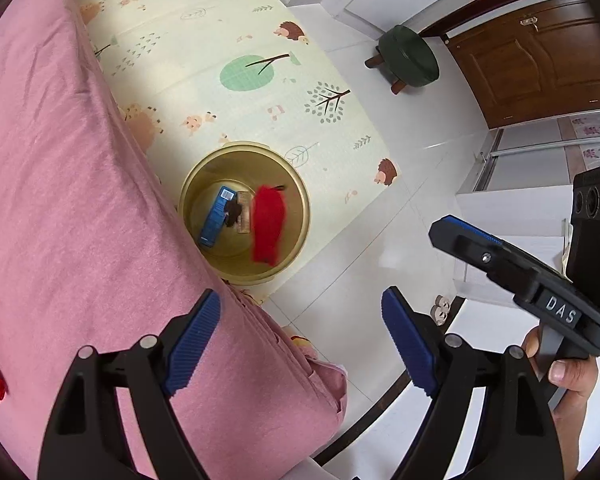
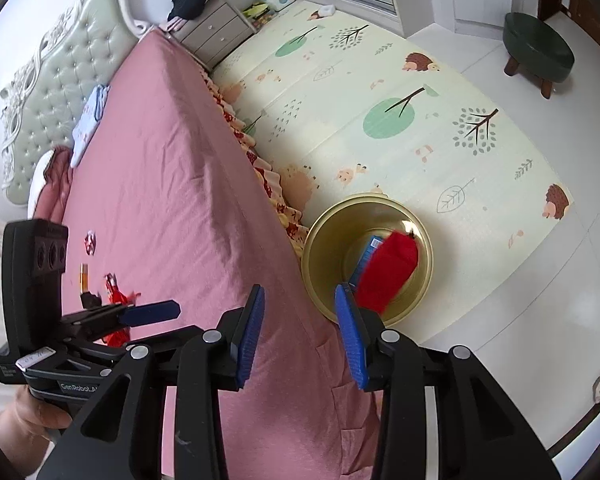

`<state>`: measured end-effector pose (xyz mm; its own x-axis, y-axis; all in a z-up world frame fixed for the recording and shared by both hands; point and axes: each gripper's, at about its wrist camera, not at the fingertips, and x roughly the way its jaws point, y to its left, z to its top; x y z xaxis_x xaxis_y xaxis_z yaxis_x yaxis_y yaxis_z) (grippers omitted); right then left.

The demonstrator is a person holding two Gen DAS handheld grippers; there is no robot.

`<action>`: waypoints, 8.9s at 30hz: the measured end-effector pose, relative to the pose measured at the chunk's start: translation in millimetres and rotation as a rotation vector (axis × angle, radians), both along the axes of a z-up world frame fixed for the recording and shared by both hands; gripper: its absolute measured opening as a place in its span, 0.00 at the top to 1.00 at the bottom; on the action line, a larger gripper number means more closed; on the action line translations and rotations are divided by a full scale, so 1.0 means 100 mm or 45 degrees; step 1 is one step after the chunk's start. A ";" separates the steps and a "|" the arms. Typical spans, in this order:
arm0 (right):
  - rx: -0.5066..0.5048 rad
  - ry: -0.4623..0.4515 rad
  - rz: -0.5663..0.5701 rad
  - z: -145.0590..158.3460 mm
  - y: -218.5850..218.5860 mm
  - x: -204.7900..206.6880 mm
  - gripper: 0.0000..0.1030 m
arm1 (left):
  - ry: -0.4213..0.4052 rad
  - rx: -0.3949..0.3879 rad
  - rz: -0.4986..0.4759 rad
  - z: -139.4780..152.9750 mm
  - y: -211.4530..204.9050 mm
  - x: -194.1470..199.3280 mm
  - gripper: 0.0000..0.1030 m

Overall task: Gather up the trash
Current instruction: 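Open both tools to drop the sock and red bag into the bin, then move both tools back over the bed toward the dark sock and red fabric, then grasp the dark brown sock with the left tool while the right tool grasps the red fabric, then carry the dark sock and red fabric with both tools over the gold bin, then open both tools to drop the sock and red fabric into the bin, then move both tools back over the bed toward the orange sock and candy wrapper, then grasp the orange sock with the left tool while the right tool grasps the red Milk Candy wrapper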

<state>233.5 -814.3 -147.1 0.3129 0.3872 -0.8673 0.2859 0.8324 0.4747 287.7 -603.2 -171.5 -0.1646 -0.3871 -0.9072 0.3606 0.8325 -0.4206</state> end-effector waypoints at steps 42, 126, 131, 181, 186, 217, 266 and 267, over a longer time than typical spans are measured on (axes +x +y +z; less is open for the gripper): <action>0.067 -0.032 0.533 0.47 3.94 -0.45 0.64 | -0.123 0.057 0.615 0.38 4.21 -1.23 0.20; -0.028 0.058 0.335 0.14 3.94 -0.52 0.77 | -0.009 -0.020 0.525 0.22 4.20 -1.26 0.88; -0.028 0.054 0.194 0.19 3.35 -0.71 0.77 | 0.030 -0.074 0.416 0.24 3.66 -1.38 0.88; -0.178 0.116 -0.061 -0.21 0.10 0.06 0.55 | 0.006 -0.065 -0.056 0.00 0.11 -0.03 0.31; -0.156 0.094 -0.034 -0.09 0.29 0.05 0.55 | -0.021 -0.057 -0.047 0.08 0.29 -0.10 0.31; -0.006 0.058 0.396 0.19 3.41 -0.35 0.55 | -0.120 0.065 0.365 0.22 3.42 -1.13 0.31; -0.308 0.160 0.760 -0.94 5.86 1.50 0.43 | 0.075 0.266 0.715 -1.20 5.91 0.33 0.30; -0.316 0.161 0.762 -0.97 5.89 1.53 0.43 | 0.087 0.266 0.729 -1.24 5.93 0.34 0.30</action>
<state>386.6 -225.2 -244.2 -0.0040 0.2464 -0.9692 -0.2193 0.9453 0.2413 321.6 -9.9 -295.2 -0.0432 -0.2465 -0.9682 -0.1899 0.9534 -0.2343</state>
